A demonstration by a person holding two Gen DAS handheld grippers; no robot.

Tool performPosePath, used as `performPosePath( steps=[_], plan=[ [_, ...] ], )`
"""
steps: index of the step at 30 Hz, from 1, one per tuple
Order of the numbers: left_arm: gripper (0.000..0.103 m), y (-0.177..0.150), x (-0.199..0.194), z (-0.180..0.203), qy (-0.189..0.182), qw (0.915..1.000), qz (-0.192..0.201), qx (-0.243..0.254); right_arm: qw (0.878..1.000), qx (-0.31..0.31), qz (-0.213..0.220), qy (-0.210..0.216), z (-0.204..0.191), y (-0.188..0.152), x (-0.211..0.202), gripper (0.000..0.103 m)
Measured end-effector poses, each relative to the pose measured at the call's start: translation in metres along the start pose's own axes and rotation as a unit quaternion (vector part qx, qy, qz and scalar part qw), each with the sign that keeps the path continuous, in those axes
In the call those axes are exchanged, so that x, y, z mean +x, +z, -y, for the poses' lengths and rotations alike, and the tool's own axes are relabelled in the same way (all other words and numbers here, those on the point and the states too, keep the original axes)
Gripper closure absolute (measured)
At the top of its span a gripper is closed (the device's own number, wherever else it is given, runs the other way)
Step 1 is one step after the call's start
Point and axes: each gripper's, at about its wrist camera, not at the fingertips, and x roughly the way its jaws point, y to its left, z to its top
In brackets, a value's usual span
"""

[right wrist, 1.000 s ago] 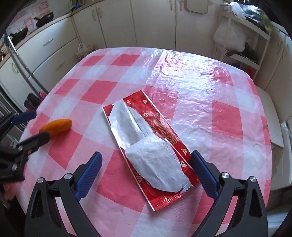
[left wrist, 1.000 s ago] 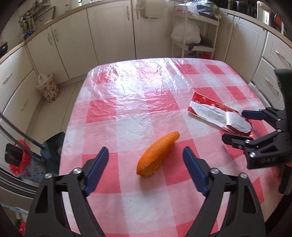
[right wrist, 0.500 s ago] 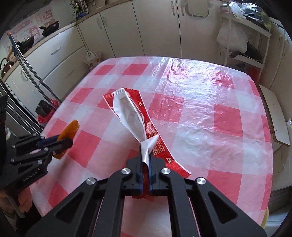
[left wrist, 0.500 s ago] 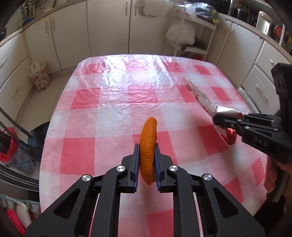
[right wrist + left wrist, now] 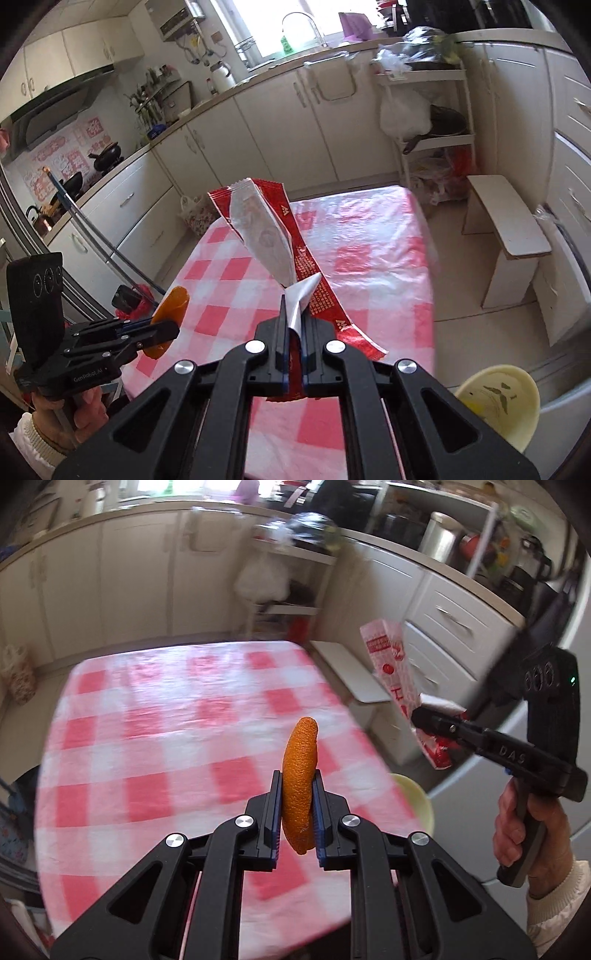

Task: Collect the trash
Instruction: 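Carry peel and red wrapper to the yellow bin and release both, then return both tools above the table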

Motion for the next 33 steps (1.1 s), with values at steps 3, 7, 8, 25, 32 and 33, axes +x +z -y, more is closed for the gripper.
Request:
performPosePath(
  steps=[3, 7, 8, 25, 32, 33],
  plan=[
    [0.089, 0.003, 0.021, 0.05, -0.053, 0.9971, -0.033, 0.045, 0.998, 0.054, -0.001, -0.018, 0.045, -0.03, -0.019, 0.098],
    [0.089, 0.006, 0.062, 0.111, -0.095, 0.9859, -0.079, 0.114, 0.989, 0.143, -0.015, -0.041, 0.113, -0.078, -0.022, 0.098],
    [0.089, 0.007, 0.073, 0.122, -0.101, 0.9826, -0.091, 0.127, 0.986, 0.158, -0.02, -0.047, 0.126, -0.088, -0.02, 0.098],
    [0.054, -0.029, 0.269, 0.235, -0.113, 0.9211, -0.29, 0.233, 0.931, 0.333, -0.074, -0.126, 0.26, -0.19, 0.031, 0.047],
    [0.033, -0.011, 0.206, 0.21, -0.069, 0.9565, -0.199, 0.202, 0.937, 0.32, -0.051, -0.13, 0.24, -0.179, -0.002, 0.037],
    [0.03, -0.007, 0.19, 0.202, -0.057, 0.963, -0.179, 0.193, 0.939, 0.316, -0.046, -0.13, 0.234, -0.174, -0.008, 0.034]
  ],
)
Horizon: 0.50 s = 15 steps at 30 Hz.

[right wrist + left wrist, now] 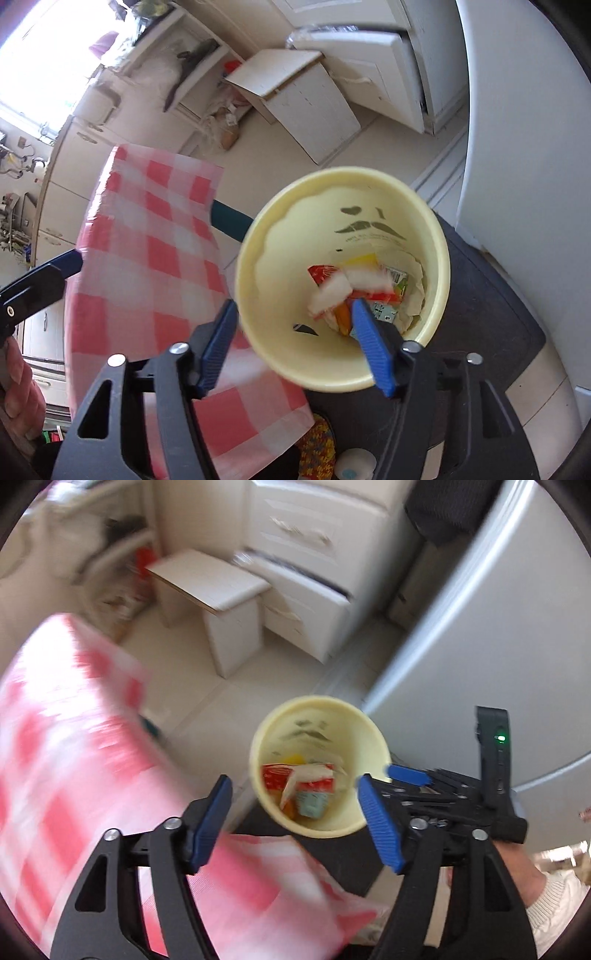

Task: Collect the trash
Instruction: 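Return both tools above the table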

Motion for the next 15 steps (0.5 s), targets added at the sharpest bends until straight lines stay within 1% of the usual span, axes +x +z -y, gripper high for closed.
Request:
performPosePath(
  steps=[2, 4, 5, 6, 7, 8, 12, 15],
  plan=[
    [0.018, -0.013, -0.034, -0.013, 0.033, 0.9983, 0.038, -0.028, 1.0, -0.015, 0.019, 0.011, -0.018, 0.001, -0.023, 0.032],
    [0.014, -0.03, -0.072, -0.028, 0.066, 0.9934, 0.072, -0.059, 0.998, -0.036, 0.041, 0.024, -0.042, 0.0, -0.049, 0.03],
    [0.013, -0.041, -0.091, -0.035, 0.083, 0.9898, 0.087, -0.076, 0.997, -0.048, 0.054, 0.027, -0.055, -0.001, -0.063, 0.025],
    [0.012, -0.055, -0.114, -0.043, 0.102, 0.9846, 0.104, -0.097, 0.996, -0.059, 0.065, 0.03, -0.066, -0.002, -0.074, 0.02],
    [0.011, -0.066, -0.13, -0.047, 0.115, 0.9803, 0.115, -0.113, 0.993, -0.074, 0.082, 0.035, -0.084, -0.006, -0.091, 0.017],
    [0.01, -0.081, -0.15, -0.053, 0.131, 0.9739, 0.129, -0.133, 0.991, -0.087, 0.095, 0.042, -0.1, -0.01, -0.103, 0.014],
    [0.009, -0.139, -0.212, -0.067, 0.186, 0.9477, 0.173, -0.193, 0.977, -0.15, 0.131, 0.071, -0.164, -0.037, -0.138, 0.01],
    [0.008, -0.178, -0.247, -0.072, 0.22, 0.9297, 0.199, -0.219, 0.965, -0.198, 0.147, 0.088, -0.211, -0.068, -0.155, 0.008]
  ],
)
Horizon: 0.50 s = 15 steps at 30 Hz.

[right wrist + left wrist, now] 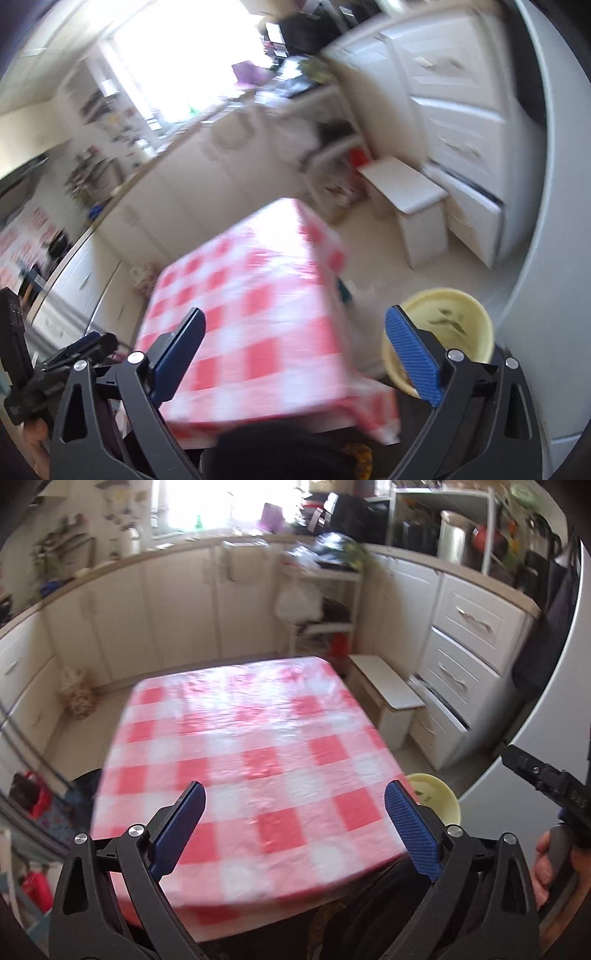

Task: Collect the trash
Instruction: 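Return both tools above the table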

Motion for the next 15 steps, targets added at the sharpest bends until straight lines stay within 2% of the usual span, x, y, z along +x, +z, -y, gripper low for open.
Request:
performPosePath(
  steps=[3, 8, 15],
  plan=[
    [0.008, -0.015, -0.029, -0.022, 0.026, 0.9993, 0.022, -0.017, 0.999, -0.048, 0.009, 0.01, -0.048, -0.012, -0.01, 0.007],
    [0.007, -0.036, -0.071, -0.053, 0.068, 0.9956, 0.055, -0.032, 0.991, -0.132, 0.035, -0.002, -0.115, -0.034, -0.024, 0.007],
    [0.007, -0.05, -0.118, -0.074, 0.091, 0.9905, 0.091, -0.048, 0.983, -0.169, 0.077, -0.005, -0.153, -0.04, -0.047, 0.007]
  ],
)
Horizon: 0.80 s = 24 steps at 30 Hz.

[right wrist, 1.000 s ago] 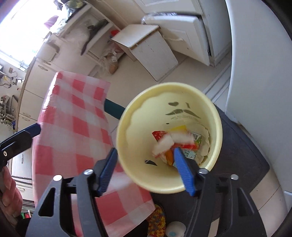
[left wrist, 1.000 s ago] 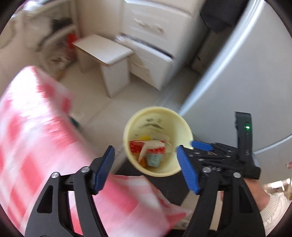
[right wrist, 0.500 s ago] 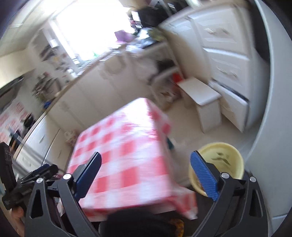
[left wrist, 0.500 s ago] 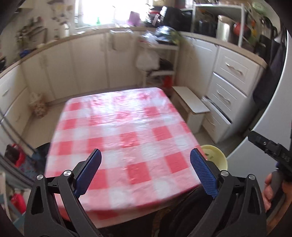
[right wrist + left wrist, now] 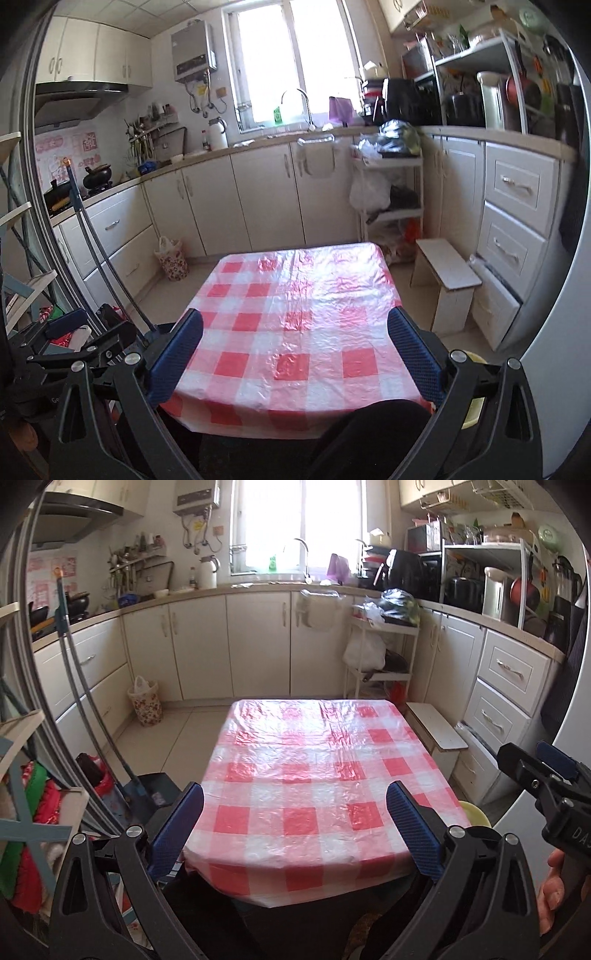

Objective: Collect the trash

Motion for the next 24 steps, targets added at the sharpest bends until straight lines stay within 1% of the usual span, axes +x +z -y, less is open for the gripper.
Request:
performPosePath(
  steps=[4, 9, 19, 24],
  plan=[
    [0.007, -0.003, -0.016, -0.006, 0.008, 0.9999, 0.013, -0.007, 1.0, -0.013, 0.015, -0.002, -0.012, 0.001, -0.011, 0.007],
    [0.007, -0.006, -0.033, -0.008, 0.016, 0.9995, 0.026, -0.004, 0.999, -0.037, 0.026, -0.01, -0.026, -0.002, -0.021, 0.007],
    [0.007, -0.004, -0.059, -0.014, 0.025, 0.998, 0.056, -0.016, 0.998, -0.044, 0.044, -0.016, -0.033, 0.001, -0.035, 0.007],
    [0.007, -0.003, -0.065, -0.013, 0.023, 0.9979, 0.059, -0.015, 0.998, -0.046, 0.046, -0.015, -0.034, 0.001, -0.037, 0.007]
  ],
)
